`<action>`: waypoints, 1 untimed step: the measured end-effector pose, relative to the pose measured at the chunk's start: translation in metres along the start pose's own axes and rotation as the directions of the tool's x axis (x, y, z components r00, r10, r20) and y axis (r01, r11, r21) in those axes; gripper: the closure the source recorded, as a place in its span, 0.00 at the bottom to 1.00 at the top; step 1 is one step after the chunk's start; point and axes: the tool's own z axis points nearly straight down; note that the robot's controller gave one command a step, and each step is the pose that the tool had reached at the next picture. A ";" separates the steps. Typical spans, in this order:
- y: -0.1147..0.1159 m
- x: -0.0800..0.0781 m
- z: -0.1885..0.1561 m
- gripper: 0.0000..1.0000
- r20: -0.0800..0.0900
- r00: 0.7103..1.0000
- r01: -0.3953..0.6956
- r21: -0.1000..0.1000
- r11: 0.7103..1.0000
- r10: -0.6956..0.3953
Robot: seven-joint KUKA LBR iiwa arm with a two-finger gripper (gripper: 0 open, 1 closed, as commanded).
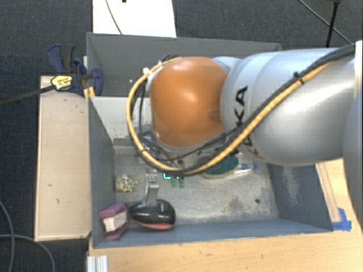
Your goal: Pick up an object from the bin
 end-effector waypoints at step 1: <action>0.018 0.012 0.074 0.00 0.000 0.994 0.108 0.002 0.994 -0.108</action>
Offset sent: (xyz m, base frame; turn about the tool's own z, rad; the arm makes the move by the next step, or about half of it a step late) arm -0.0110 0.0172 -0.0703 -0.1068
